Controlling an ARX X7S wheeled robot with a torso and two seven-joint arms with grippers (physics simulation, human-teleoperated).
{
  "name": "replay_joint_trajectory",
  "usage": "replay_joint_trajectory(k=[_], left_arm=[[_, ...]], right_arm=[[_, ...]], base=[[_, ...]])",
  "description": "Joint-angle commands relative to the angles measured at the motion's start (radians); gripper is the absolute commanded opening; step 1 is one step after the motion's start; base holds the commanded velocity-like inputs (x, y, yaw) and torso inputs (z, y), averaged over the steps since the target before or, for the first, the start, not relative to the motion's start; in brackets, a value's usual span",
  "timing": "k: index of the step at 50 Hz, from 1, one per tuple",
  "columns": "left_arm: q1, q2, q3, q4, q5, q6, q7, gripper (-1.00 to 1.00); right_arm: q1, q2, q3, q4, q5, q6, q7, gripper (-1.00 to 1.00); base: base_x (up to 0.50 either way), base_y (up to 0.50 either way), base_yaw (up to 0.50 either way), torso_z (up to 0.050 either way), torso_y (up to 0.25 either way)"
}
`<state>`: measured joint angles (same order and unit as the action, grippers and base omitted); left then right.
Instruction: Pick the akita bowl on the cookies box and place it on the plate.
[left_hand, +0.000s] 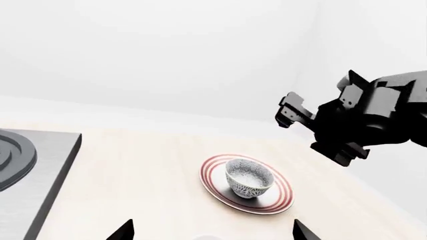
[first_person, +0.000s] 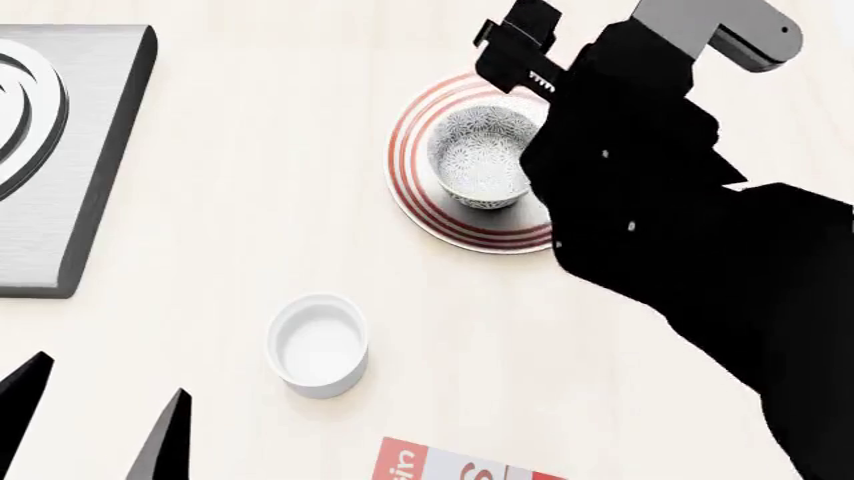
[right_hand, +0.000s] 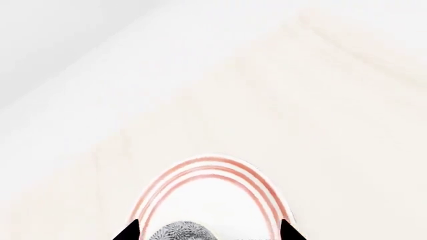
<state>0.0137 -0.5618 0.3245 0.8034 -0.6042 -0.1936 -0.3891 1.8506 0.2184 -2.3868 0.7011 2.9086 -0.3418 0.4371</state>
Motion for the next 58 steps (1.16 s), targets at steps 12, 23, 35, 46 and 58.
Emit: replay_joint_trajectory(k=[12, 23, 35, 46, 58], left_arm=[[0.005, -0.012, 0.002, 0.022, 0.0, -0.003, -0.014, 1.0], [0.003, -0.018, -0.002, 0.03, -0.006, -0.005, -0.02, 1.0], [0.006, -0.02, 0.004, 0.034, 0.0, 0.001, -0.019, 1.0], [0.007, -0.027, 0.001, 0.047, -0.005, -0.001, -0.028, 1.0], [0.005, -0.029, 0.005, 0.047, -0.005, -0.003, -0.033, 1.0]], right_arm=[[0.351, 0.224, -0.442, -1.014, -0.822, -0.702, 0.533, 1.0], [0.202, 0.297, -0.484, -1.057, -1.588, -0.665, 1.074, 1.0], [-0.423, 0.67, 0.43, -1.235, -1.977, 0.172, 1.132, 1.0], [-0.738, 0.644, 0.637, -1.251, -2.145, 0.311, 1.13, 1.0], [-0.909, 0.605, 0.733, -1.241, -2.23, 0.341, 1.118, 1.0]], base=[[0.0, 0.0, 0.0, 0.0, 0.0], [0.0, 0.0, 0.0, 0.0, 0.0], [0.0, 0.0, 0.0, 0.0, 0.0], [0.0, 0.0, 0.0, 0.0, 0.0], [0.0, 0.0, 0.0, 0.0, 0.0]])
